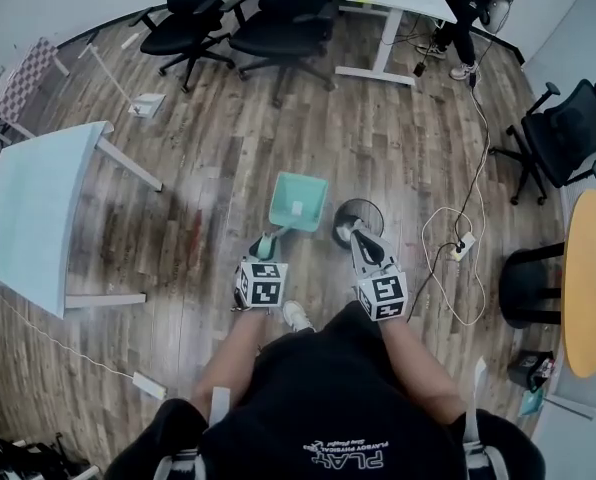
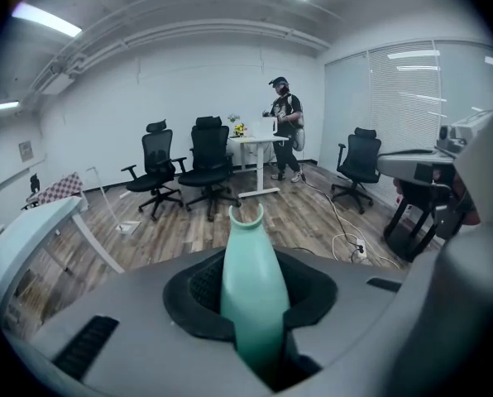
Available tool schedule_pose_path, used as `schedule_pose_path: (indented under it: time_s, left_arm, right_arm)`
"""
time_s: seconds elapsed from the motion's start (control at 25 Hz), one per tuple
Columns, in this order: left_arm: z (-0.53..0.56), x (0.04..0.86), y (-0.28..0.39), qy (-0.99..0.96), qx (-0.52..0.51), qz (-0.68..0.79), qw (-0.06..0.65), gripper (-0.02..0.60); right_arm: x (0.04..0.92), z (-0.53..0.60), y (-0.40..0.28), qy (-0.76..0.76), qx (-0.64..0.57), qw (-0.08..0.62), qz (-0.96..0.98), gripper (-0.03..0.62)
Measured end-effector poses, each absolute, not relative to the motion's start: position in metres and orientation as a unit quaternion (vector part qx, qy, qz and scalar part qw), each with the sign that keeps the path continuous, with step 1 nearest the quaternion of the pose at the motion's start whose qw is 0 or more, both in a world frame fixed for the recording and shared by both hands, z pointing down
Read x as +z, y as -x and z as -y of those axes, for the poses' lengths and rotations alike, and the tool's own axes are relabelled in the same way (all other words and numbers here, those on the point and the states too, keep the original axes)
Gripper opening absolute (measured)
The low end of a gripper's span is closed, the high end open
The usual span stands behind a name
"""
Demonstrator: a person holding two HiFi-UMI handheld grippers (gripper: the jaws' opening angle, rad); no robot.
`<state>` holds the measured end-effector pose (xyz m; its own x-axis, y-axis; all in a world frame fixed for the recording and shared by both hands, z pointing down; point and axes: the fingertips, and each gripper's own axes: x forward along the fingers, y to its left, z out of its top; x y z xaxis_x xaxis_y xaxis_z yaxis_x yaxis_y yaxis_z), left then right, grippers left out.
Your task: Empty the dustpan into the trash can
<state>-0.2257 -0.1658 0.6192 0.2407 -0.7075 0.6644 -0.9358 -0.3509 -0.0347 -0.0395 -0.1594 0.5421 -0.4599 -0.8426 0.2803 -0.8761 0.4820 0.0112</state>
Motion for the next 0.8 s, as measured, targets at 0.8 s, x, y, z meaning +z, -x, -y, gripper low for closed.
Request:
schedule_pose_path:
  time_s: [0.8]
  left_arm:
    - [0.223,0.732,0.205,-0.704,0.349,0.559,0.266,0.106]
  right_arm:
    - [0.643,0.218,0.011,-0.443,0.149,0.164,0.869,0.023]
